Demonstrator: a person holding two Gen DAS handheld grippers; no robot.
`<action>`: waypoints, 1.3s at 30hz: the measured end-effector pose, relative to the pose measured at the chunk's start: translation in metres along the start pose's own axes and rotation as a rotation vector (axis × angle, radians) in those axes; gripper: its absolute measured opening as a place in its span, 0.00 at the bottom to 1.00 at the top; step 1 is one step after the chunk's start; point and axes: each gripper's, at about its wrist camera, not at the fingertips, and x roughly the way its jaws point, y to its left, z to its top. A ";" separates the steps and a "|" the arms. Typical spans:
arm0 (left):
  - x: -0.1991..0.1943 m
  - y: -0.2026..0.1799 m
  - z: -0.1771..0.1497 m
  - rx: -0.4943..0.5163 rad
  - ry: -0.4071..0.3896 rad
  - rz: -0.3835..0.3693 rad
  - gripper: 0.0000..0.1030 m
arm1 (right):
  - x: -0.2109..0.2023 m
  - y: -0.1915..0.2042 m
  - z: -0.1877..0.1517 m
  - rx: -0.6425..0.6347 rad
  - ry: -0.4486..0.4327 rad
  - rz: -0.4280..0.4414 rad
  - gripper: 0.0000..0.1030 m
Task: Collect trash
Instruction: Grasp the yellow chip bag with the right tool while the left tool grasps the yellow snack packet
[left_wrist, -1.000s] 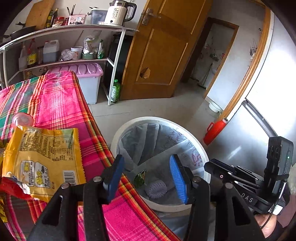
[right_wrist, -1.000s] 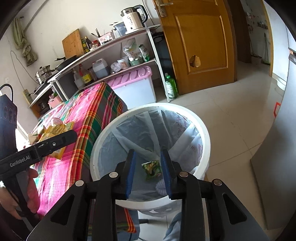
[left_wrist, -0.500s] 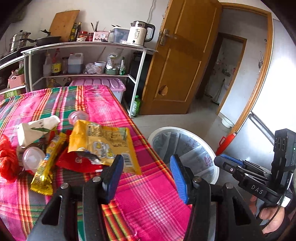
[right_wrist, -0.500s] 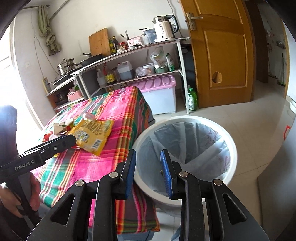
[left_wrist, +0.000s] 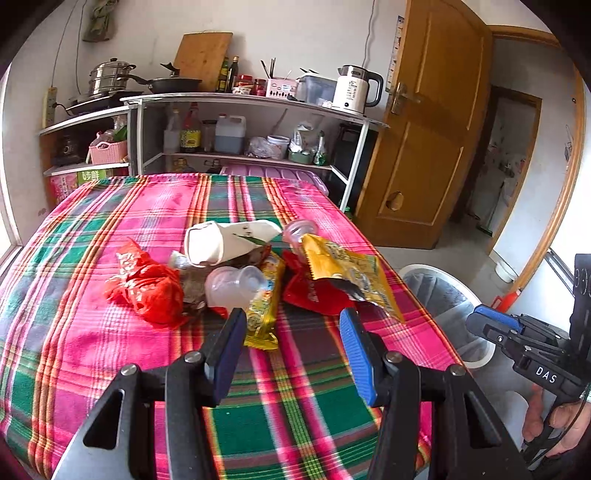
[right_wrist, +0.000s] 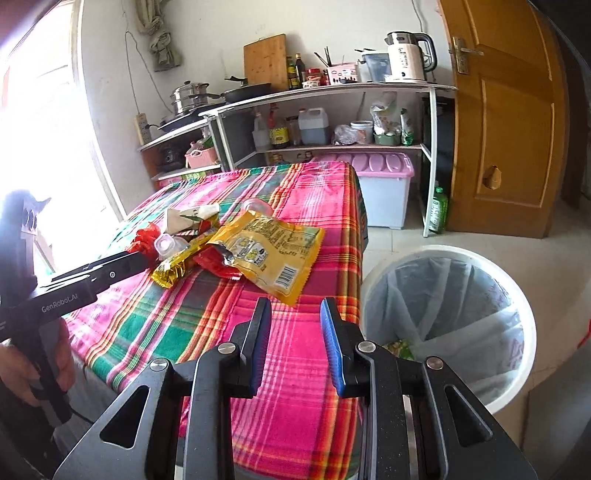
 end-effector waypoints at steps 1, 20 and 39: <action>0.001 0.005 0.000 -0.008 0.001 0.010 0.53 | 0.002 0.002 0.001 -0.008 0.004 0.002 0.28; 0.038 0.024 -0.006 -0.038 0.108 0.018 0.53 | 0.062 0.035 0.019 -0.172 0.099 0.018 0.45; 0.056 0.016 -0.008 0.002 0.165 0.021 0.30 | 0.103 0.042 0.027 -0.247 0.169 0.012 0.23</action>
